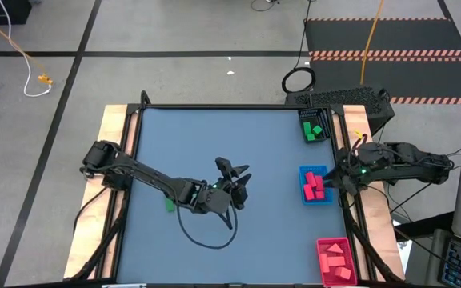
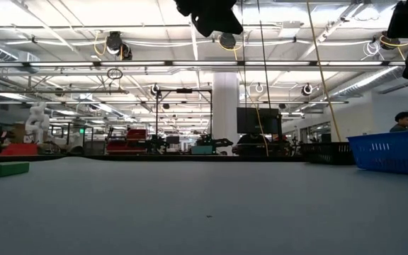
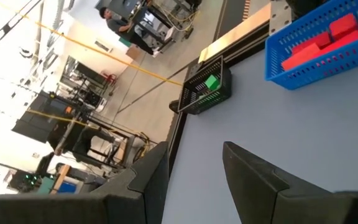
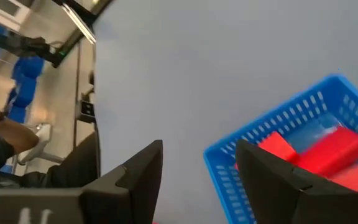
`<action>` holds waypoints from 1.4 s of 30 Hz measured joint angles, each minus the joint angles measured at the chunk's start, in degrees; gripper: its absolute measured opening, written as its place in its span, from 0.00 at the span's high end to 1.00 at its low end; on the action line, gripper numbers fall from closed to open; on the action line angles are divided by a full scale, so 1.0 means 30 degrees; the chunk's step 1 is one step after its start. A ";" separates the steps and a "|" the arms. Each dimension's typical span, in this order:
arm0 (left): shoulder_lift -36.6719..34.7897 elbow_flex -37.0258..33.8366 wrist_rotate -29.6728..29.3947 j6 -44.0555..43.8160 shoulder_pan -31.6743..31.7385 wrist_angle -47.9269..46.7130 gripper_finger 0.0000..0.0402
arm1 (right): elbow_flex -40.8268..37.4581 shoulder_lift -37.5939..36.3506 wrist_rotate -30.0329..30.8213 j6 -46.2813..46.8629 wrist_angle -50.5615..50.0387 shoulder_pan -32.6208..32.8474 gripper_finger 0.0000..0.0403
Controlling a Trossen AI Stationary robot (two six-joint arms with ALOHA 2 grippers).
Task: Sort & place blocks by color
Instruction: Put the green block into the black bin
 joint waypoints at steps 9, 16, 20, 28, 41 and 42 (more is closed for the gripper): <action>-0.0196 0.0356 0.0039 -0.0915 -0.0411 -0.0353 0.62 | -0.0795 0.0000 -0.0079 -0.1391 0.7067 0.0000 0.51; -0.1951 0.0408 0.3082 -0.7998 -0.0491 -0.5413 0.62 | -0.5037 0.1811 -0.1591 -0.2299 1.7357 0.0000 0.51; -0.3256 0.0408 0.8843 -1.1979 -0.0081 -0.9241 0.62 | -0.7319 0.4315 -0.1529 -0.4029 2.2755 -0.0007 0.51; -0.4626 0.0408 1.3153 -1.9919 0.0257 -1.8896 0.62 | -0.8014 1.0127 -0.1035 -0.6701 3.2459 0.0009 0.51; -0.4482 -0.1937 1.8006 -3.2310 0.0286 -2.6308 0.62 | -0.4994 1.4848 -0.1137 -0.7944 3.2805 0.1502 0.51; -0.4470 -0.2310 1.8546 -3.2424 0.0415 -2.5950 0.62 | -0.4983 1.4870 -0.1137 -0.7780 3.2802 0.1639 0.51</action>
